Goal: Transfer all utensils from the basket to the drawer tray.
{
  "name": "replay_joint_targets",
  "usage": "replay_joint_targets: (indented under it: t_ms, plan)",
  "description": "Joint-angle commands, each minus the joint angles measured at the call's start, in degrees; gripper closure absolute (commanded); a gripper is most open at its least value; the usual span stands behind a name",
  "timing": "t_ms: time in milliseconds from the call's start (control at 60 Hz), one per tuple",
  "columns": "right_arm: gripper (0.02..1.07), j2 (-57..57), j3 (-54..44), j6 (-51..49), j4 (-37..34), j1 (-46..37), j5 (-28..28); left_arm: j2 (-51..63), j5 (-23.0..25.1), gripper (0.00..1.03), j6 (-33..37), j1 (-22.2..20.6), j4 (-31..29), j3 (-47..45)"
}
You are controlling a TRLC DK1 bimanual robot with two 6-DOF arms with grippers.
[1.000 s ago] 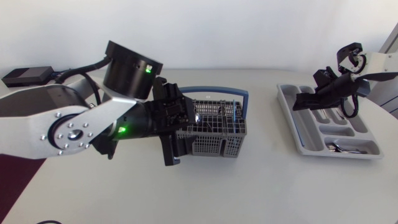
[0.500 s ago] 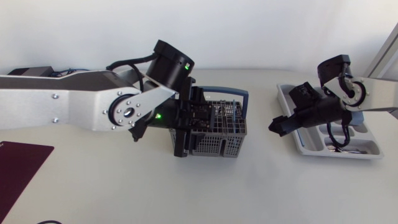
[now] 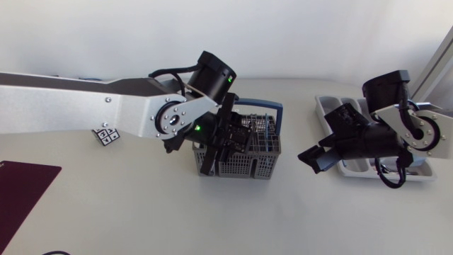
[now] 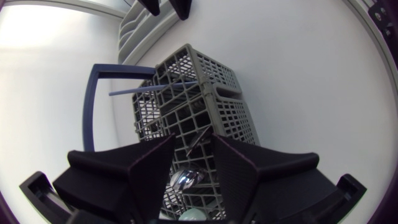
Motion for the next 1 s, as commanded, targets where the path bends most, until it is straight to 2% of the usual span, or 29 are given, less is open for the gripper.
replay_joint_targets:
  t_ms: [0, 167, 250, 633, 983]
  plan:
    - [0.09, -1.2, -1.8, -0.6, 0.5, 0.6, -0.3, 1.7, 0.8, 0.79, 2.7, 0.6, -0.6, 1.7]
    - [0.09, -2.5, -2.9, -0.5, 0.6, 2.1, -0.1, 1.8, 1.2, 0.97, 4.2, 0.7, -0.5, 2.2]
    - [0.09, -2.9, -3.3, -0.5, 0.7, 2.8, 0.1, 1.8, 1.2, 1.00, 4.5, 0.7, -0.8, 2.8]
    - [0.09, -6.5, -5.2, 0.7, 0.7, 5.7, 1.3, -0.5, 1.2, 1.00, 4.9, 0.8, -4.6, 5.4]
    - [0.09, -11.3, -6.0, 1.1, -1.3, 7.6, 2.2, -5.3, 0.9, 1.00, 4.8, 0.6, -10.7, 10.1]
